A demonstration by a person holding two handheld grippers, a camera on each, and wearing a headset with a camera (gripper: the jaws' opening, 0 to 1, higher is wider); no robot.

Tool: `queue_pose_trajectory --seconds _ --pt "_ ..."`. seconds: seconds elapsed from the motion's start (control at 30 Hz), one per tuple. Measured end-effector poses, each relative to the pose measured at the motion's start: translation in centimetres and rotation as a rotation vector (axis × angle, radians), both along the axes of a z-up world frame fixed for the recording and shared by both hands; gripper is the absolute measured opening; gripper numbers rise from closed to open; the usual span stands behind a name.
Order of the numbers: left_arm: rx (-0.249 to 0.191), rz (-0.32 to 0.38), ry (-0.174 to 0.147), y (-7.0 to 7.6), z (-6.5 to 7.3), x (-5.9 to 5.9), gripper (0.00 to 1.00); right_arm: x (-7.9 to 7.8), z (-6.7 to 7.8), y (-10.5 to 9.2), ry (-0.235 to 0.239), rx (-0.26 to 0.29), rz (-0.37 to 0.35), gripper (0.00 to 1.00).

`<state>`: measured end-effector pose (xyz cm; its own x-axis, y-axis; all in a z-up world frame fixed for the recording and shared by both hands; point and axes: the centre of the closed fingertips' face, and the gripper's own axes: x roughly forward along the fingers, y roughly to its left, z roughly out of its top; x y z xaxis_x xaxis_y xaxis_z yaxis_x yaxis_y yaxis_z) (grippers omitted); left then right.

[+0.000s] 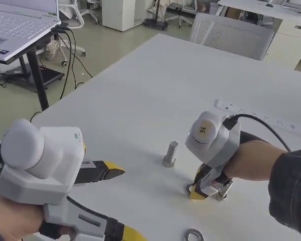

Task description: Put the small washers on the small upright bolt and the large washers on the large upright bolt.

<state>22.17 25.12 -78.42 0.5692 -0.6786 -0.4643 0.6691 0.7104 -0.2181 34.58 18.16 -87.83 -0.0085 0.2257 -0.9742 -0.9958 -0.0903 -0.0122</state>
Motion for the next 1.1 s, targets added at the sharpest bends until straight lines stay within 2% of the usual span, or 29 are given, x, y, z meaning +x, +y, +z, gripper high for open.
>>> queue_pose_trajectory --seconds 0.67,1.1 --pt "-0.002 -0.007 0.001 -0.1 0.0 0.1 0.86 0.1 0.5 0.1 -0.014 -0.004 0.004 0.24" --pt "-0.006 -0.01 -0.008 -0.3 0.3 0.1 0.86 0.0 1.8 0.3 -0.032 -0.001 0.016 0.24"
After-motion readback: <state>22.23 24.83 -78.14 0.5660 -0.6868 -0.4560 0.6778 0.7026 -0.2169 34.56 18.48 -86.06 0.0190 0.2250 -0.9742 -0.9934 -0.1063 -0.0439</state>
